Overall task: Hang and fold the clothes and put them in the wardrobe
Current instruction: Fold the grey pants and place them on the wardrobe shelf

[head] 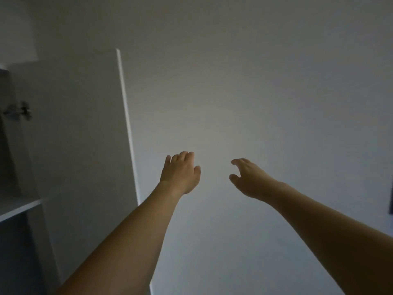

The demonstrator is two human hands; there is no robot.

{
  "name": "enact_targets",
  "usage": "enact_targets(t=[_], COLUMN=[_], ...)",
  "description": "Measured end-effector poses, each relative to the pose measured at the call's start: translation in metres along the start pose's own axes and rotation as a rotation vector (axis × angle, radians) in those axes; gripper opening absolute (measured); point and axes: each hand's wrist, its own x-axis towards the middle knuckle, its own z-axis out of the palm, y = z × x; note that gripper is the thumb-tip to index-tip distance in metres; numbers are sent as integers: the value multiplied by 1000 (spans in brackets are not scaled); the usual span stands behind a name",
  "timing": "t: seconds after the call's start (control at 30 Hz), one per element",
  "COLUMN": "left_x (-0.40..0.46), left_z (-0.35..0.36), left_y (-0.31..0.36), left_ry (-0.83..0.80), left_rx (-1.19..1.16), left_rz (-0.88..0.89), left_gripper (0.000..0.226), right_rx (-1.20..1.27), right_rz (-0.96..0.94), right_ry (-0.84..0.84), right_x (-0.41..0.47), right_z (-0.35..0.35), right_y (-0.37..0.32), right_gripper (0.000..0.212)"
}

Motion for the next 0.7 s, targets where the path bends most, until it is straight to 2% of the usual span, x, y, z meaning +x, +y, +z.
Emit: enact_targets(t=[0.1, 0.2, 0.33, 0.43, 0.7], left_x=[0, -1, -5, -11, -30], left_z=[23, 33, 34, 32, 56], left_y=[75, 153, 265, 349, 533], left_ry=[-75, -105, -102, -90, -193], left_rx=[-47, -77, -105, -121, -169], left_rz=[49, 63, 94, 115, 171], left_gripper=[54, 55, 58, 58, 58], right_rx=[-44, -77, -77, -53, -30], right_rz=[83, 139, 232, 282, 377], right_ry=[-58, -30, 21, -8, -66], right_x=[-39, -76, -137, -184, -272], right_z=[-18, -54, -107, -142, -196], right_y=[67, 140, 245, 320, 466], right_gripper=[55, 55, 54, 54, 55])
